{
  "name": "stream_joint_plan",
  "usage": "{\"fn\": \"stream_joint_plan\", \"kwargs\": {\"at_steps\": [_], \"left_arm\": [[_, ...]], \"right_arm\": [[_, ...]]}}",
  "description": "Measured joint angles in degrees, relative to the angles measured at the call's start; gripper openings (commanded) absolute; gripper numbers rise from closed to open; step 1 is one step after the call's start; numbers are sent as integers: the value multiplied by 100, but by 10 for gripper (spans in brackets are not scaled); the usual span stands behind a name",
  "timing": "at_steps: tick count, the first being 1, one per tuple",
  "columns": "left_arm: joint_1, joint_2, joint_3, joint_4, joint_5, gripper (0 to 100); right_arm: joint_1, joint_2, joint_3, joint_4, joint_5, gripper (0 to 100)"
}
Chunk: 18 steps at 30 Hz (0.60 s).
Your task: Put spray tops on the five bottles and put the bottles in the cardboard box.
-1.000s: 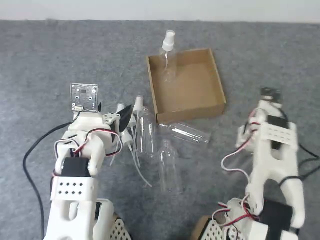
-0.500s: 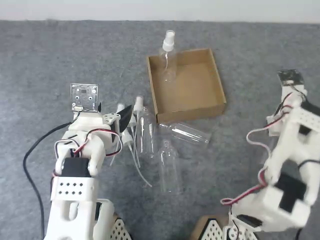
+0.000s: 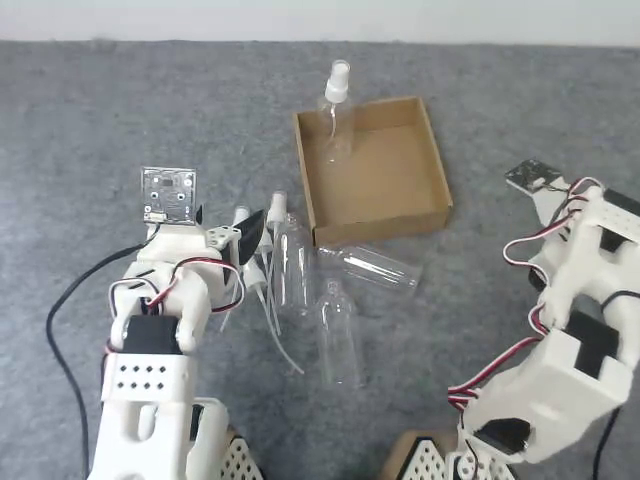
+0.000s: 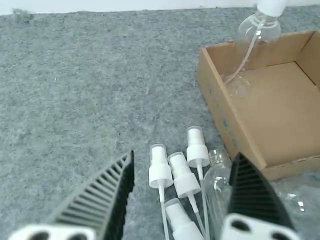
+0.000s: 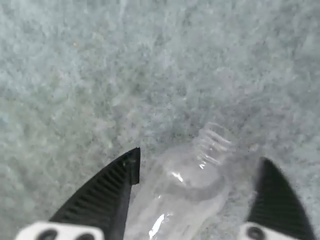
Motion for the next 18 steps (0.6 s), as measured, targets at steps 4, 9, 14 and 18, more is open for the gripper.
{"fn": "stream_joint_plan", "kwargs": {"at_steps": [4,9,14,18], "left_arm": [[0,0,0,0,0,283],[0,0,0,0,0,283],[0,0,0,0,0,283],[0,0,0,0,0,283]], "right_arm": [[0,0,-325,9,-809,362],[0,18,-703,598,-1451,362],[0,378,-712,730,-1512,335],[0,659,-712,695,-1521,220]]}}
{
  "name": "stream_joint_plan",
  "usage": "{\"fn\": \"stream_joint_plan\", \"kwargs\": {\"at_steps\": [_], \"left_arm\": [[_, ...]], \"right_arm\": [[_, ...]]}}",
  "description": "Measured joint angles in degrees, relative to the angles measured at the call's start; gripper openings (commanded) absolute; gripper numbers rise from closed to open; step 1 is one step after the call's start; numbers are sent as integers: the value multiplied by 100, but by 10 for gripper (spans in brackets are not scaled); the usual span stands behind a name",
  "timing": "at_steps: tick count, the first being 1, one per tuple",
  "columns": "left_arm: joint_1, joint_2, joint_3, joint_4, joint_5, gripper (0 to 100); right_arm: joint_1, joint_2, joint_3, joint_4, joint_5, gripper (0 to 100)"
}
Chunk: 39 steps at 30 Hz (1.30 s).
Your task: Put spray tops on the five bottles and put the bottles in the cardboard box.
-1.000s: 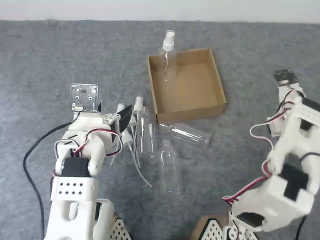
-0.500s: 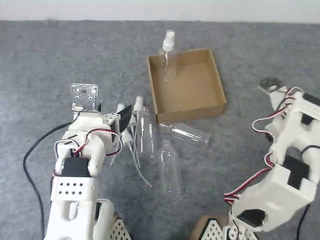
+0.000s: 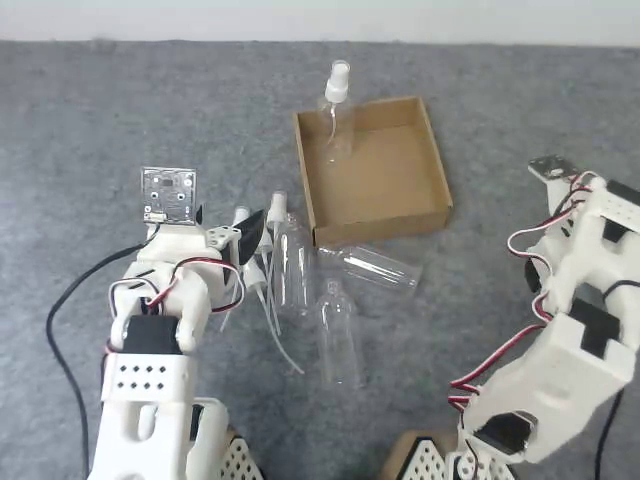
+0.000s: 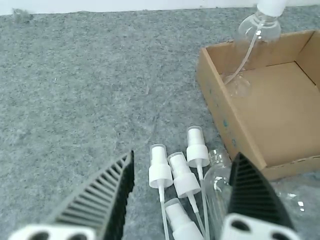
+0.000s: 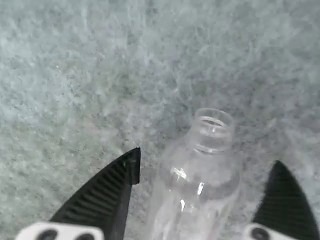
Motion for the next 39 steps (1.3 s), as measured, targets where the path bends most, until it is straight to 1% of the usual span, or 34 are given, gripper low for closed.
{"fn": "stream_joint_plan", "kwargs": {"at_steps": [7,13,16,18,21,26,31,34,37,39], "left_arm": [[0,0,0,0,0,283],[0,0,0,0,0,279],[-18,9,-44,44,0,237],[-167,229,-352,334,0,231],[-273,1011,-1152,914,-62,229],[-281,3042,-2716,1670,-123,227],[-281,5380,-4334,1996,-123,187],[-281,6558,-5125,2110,-105,186],[-281,7376,-5626,2145,-105,186],[-281,7692,-5846,2163,-105,185]], "right_arm": [[0,53,0,-114,9,8],[26,53,-70,-343,44,6],[26,53,-255,-334,554,6],[79,53,-290,-334,914,6],[202,44,-299,-334,1284,6],[237,44,-299,-343,1345,6],[229,35,158,-967,1345,6],[229,-105,299,-1099,1345,7],[229,-123,316,-1125,1345,9],[229,-123,316,-1125,1345,9]]}}
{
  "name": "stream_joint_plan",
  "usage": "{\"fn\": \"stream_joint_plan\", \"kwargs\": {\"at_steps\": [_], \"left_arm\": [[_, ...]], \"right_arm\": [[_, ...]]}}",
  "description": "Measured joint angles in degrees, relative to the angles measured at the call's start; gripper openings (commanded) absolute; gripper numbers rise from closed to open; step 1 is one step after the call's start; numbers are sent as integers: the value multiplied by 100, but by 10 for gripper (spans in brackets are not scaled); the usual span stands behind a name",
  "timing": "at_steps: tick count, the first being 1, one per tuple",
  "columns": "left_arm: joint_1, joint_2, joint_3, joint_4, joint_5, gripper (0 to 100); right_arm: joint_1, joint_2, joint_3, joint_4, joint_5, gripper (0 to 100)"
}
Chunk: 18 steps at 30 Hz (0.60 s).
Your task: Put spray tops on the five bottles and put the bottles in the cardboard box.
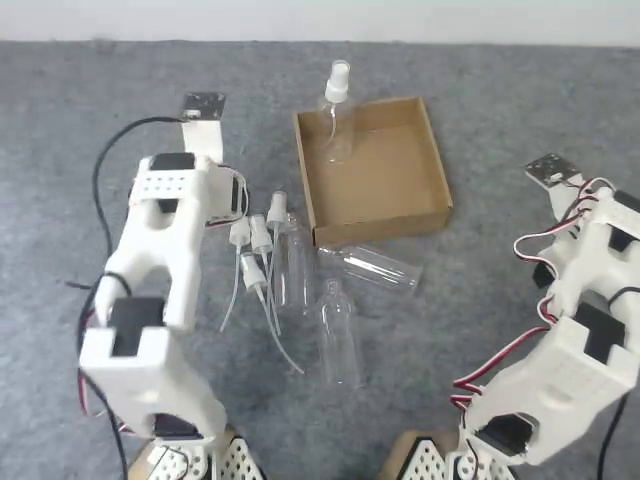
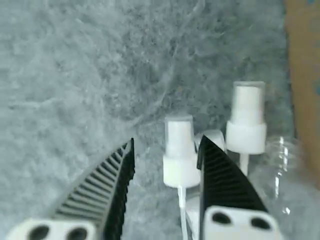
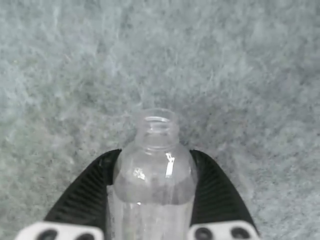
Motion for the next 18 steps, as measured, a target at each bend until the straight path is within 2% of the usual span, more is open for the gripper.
{"fn": "stream_joint_plan", "kwargs": {"at_steps": [8,16,18], "left_arm": [[-35,510,-193,9,-70,182],[0,765,-193,9,-352,13],[0,765,-193,35,-413,9]], "right_arm": [[0,0,0,-9,-105,10],[0,0,0,-9,-466,11],[0,0,0,-9,-466,11]]}}
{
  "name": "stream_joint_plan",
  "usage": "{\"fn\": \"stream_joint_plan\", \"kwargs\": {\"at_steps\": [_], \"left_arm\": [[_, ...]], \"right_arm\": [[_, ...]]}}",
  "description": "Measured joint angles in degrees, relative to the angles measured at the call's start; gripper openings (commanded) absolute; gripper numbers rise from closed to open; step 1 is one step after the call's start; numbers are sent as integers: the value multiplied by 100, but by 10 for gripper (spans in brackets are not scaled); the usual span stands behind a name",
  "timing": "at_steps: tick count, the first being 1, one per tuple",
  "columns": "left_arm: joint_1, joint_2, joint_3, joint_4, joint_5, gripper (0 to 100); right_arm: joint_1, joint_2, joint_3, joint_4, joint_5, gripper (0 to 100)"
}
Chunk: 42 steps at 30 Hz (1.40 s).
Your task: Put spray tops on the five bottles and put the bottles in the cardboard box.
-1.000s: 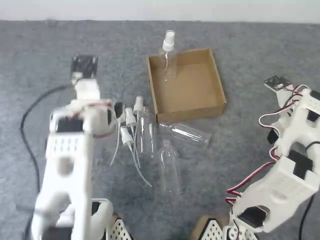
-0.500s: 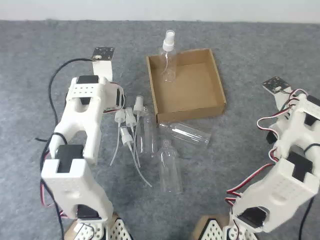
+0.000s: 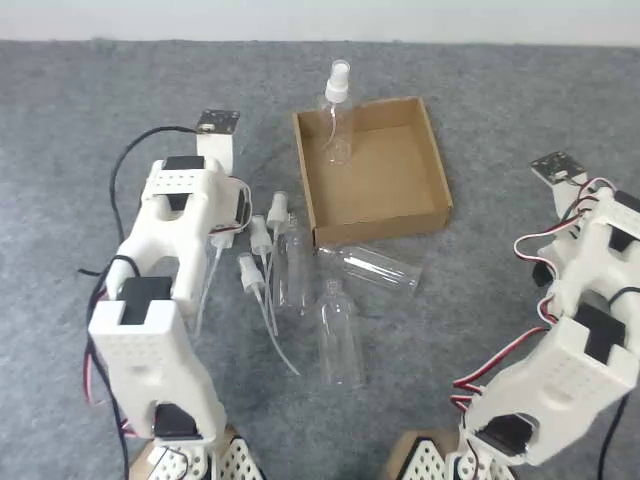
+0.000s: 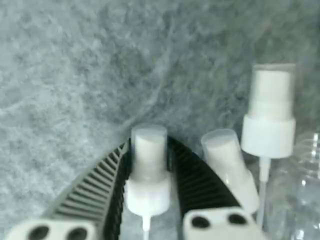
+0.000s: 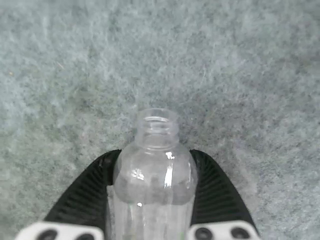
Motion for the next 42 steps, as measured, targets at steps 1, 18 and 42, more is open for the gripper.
{"fn": "stream_joint_plan", "kwargs": {"at_steps": [1,18,42], "left_arm": [[0,-18,0,44,-9,9],[343,-4378,2426,457,79,12],[343,-4642,2989,18,88,12]], "right_arm": [[0,0,0,0,0,11],[141,0,0,97,-35,232],[141,-167,-105,536,316,7]]}}
